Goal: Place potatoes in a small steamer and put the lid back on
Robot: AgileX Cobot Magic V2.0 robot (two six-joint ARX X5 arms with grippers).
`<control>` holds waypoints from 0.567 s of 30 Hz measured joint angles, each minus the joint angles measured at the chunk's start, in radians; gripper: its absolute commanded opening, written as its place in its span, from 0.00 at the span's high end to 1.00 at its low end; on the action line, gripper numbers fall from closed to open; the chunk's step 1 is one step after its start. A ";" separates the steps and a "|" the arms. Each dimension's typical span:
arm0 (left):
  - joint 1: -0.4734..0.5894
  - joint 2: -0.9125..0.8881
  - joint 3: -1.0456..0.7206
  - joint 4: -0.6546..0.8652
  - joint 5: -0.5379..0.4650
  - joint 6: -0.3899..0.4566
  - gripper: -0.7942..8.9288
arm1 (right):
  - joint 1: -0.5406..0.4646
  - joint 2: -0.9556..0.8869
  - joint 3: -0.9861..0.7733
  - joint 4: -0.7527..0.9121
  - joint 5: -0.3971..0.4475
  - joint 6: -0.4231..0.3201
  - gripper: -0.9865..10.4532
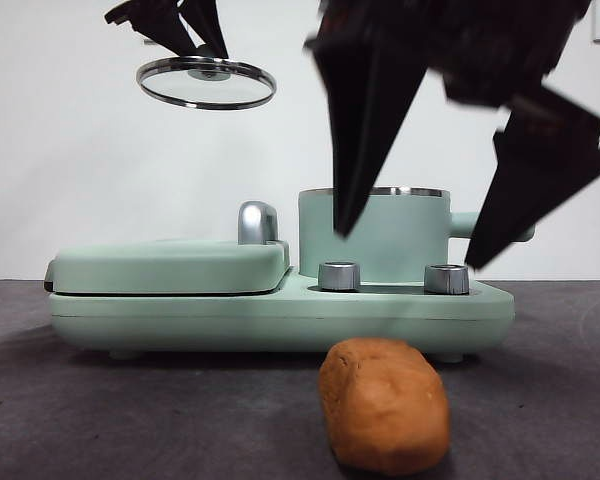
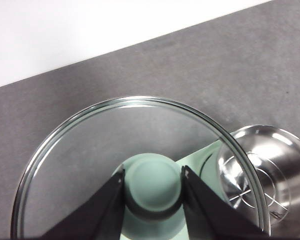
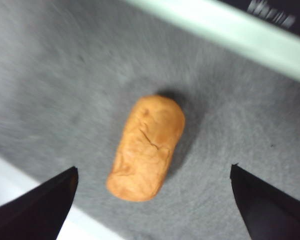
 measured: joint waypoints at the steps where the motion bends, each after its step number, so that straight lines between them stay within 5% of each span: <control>1: 0.003 0.000 0.000 0.000 0.000 0.000 0.86 | 0.001 0.017 0.000 0.000 0.000 0.000 0.49; 17: 0.008 0.000 0.000 -0.002 0.000 0.000 0.86 | 0.006 0.283 0.000 0.140 -0.126 0.006 0.53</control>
